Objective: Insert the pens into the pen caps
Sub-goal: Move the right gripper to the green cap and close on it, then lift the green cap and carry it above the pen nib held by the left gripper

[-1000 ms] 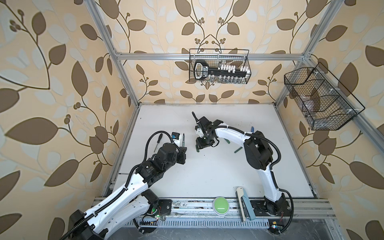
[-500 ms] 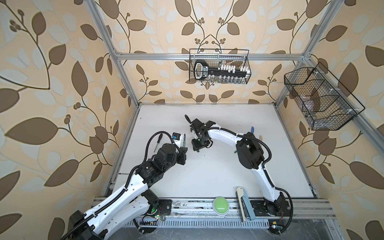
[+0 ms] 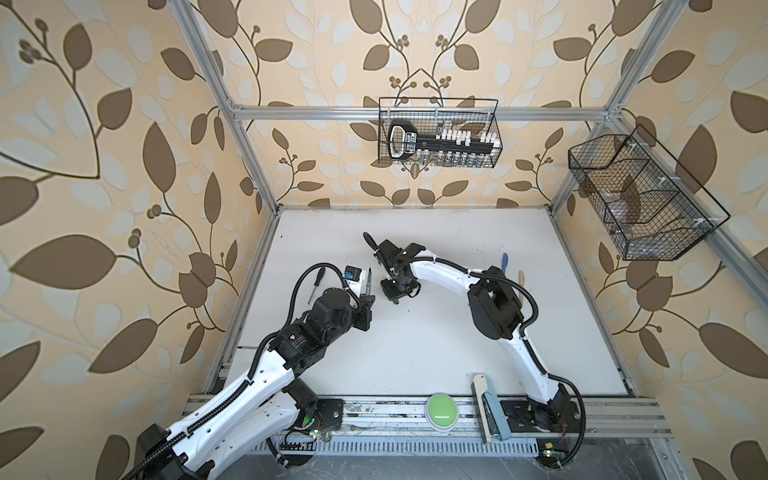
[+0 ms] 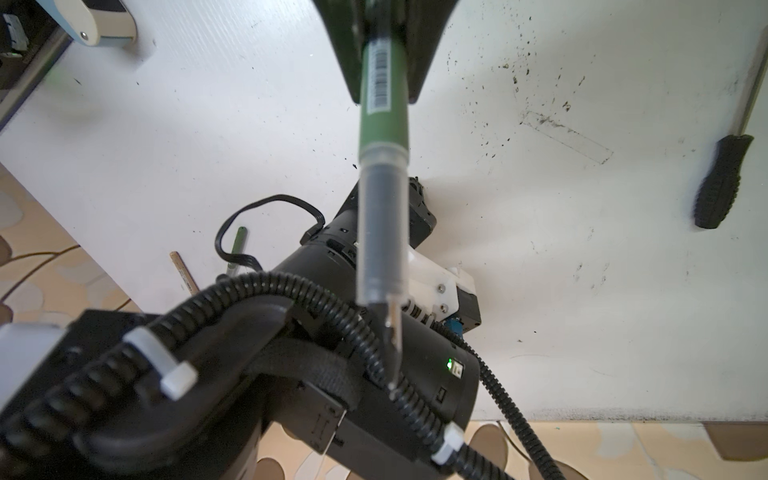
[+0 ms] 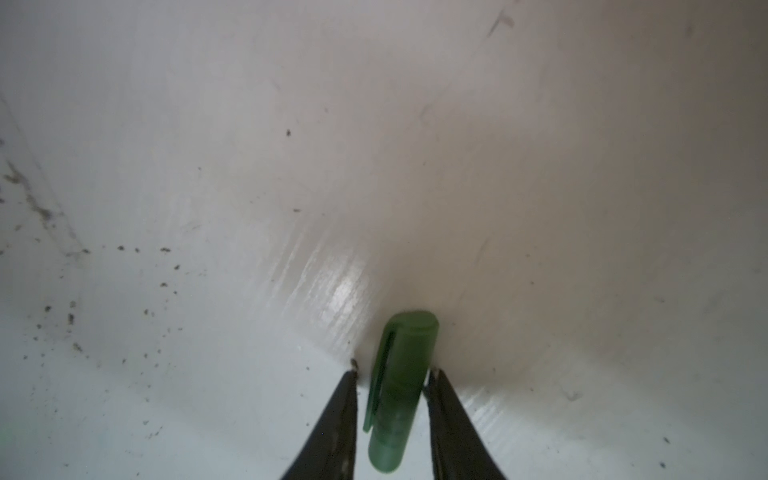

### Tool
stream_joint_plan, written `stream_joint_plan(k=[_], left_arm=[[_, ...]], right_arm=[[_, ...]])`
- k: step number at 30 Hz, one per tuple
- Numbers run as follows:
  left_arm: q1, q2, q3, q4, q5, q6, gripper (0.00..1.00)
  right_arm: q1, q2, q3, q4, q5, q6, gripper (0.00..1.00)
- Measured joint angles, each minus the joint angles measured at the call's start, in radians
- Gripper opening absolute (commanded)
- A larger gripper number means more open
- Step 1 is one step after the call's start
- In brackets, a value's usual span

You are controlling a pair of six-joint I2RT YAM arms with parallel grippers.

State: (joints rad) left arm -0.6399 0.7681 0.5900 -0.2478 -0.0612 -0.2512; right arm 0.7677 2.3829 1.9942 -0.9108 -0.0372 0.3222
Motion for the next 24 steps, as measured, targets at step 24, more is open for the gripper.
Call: stream_joint_plan(k=[24], left_arm=[[-0.029, 0.286, 0.014, 0.292, 0.093, 0.097, 0.00]], right_arm=[[-0.149, -0.624, -0.727, 0.517, -0.074, -0.039, 0.01]])
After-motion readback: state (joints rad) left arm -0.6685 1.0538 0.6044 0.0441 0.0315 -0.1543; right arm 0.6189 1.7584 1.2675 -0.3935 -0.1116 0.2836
